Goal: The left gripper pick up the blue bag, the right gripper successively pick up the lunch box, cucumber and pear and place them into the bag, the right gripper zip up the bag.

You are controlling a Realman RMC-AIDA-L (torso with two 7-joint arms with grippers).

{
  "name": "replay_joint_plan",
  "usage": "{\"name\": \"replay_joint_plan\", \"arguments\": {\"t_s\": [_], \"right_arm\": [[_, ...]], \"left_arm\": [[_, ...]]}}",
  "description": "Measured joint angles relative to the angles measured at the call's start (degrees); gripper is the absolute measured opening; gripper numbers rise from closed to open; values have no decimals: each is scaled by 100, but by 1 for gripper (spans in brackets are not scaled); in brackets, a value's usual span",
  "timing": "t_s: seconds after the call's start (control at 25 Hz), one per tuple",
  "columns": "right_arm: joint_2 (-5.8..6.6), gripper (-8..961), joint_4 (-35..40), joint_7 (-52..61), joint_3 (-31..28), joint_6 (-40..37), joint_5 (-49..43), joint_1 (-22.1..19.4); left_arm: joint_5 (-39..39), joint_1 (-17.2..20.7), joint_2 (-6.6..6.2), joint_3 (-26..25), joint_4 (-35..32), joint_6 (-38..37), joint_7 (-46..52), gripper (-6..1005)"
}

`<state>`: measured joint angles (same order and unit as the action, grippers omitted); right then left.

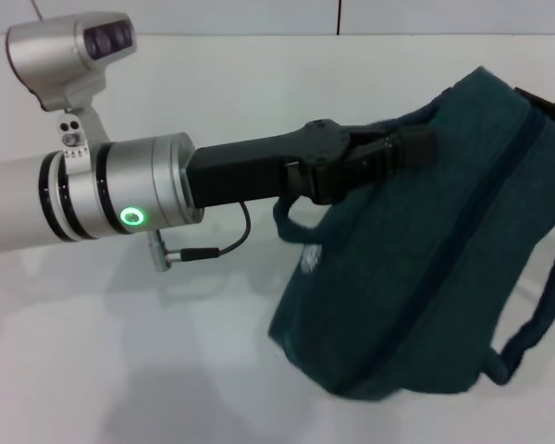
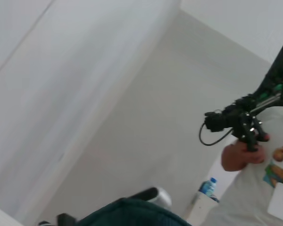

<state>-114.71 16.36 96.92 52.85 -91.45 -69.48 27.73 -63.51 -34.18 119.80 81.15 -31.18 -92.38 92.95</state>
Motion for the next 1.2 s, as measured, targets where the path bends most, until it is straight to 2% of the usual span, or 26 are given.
{"name": "replay_joint_plan", "arguments": {"t_s": [0.28, 0.48, 0.6, 0.8, 1.0, 1.2], "right_arm": [[38, 191, 9, 8, -39, -65, 4, -20], [83, 286, 22, 33, -153, -106, 54, -183], [130, 481, 53, 29, -170, -126, 64, -282], [248, 692, 45, 13, -330, -173, 67, -463], [340, 692, 68, -30, -718, -225, 67, -765], [429, 692, 70, -51, -1032, -355, 67, -938]], "left_arm": [[0, -49, -6, -23, 3, 472, -6, 122], [23, -141, -9, -38, -9, 794, -5, 129], [97, -179, -9, -38, 19, 993, -23, 132], [211, -235, -9, -38, 25, 1456, -29, 139], [224, -313, 0, -27, 137, 1981, -1, 146], [227, -606, 19, 10, 535, 2436, -33, 152]]}}
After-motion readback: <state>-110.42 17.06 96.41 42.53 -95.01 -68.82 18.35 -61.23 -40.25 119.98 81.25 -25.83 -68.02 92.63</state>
